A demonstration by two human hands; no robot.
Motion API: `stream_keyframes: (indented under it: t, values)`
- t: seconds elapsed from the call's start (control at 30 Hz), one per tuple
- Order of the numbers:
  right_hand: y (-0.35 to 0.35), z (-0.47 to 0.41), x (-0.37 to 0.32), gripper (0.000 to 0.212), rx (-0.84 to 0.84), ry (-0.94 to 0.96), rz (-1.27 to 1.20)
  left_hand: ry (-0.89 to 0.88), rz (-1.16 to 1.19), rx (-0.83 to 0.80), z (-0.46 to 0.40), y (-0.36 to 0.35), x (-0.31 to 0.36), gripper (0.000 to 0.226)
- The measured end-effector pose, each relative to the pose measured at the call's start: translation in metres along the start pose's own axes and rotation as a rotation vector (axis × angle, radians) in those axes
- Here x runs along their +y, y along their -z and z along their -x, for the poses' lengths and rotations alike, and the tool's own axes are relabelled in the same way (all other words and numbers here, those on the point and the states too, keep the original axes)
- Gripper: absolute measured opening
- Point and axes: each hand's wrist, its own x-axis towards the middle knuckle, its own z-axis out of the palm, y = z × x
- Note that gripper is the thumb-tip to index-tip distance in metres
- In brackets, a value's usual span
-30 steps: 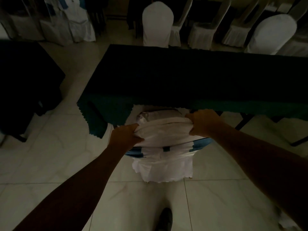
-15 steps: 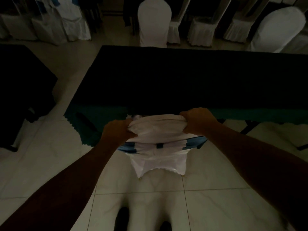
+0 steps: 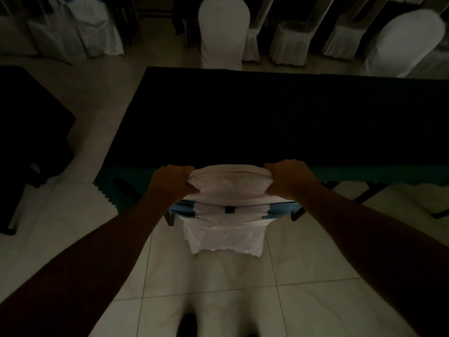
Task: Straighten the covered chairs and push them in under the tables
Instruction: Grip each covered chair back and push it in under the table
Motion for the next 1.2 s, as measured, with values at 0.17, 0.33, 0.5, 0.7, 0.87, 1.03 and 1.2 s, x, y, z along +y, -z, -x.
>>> stream_keyframes:
  t: [0.17,0.33,0.5,0.7,0.87,1.03,1.2]
  values:
    - [-0.015,-0.011,0.009,0.051,-0.025,-0.026,-0.019,-0.036,-0.025,0.002,-0.020,-0.005,-0.001,0.046]
    - [-0.018,-0.017,0.029,0.053,0.004,-0.019,0.008,-0.069,-0.060,0.053,-0.032,-0.010,0.011,0.047]
    - [-0.030,-0.012,0.046,0.051,-0.012,-0.027,-0.003,-0.054,-0.040,0.005,-0.030,-0.026,0.029,0.040]
    - [-0.040,-0.009,0.047,0.046,0.010,-0.024,-0.046,-0.054,-0.066,0.014,-0.028,-0.029,0.030,0.041]
    - [-0.045,-0.008,0.043,0.047,0.034,-0.045,-0.083,-0.048,-0.076,0.001,-0.029,-0.025,0.028,0.045]
    - [-0.048,-0.011,0.040,0.042,0.042,-0.048,-0.106,-0.002,-0.029,0.020,-0.028,-0.028,0.025,0.043]
    - [-0.052,-0.010,0.042,0.042,0.055,-0.067,-0.100,-0.021,0.000,0.037,-0.029,-0.033,0.023,0.044]
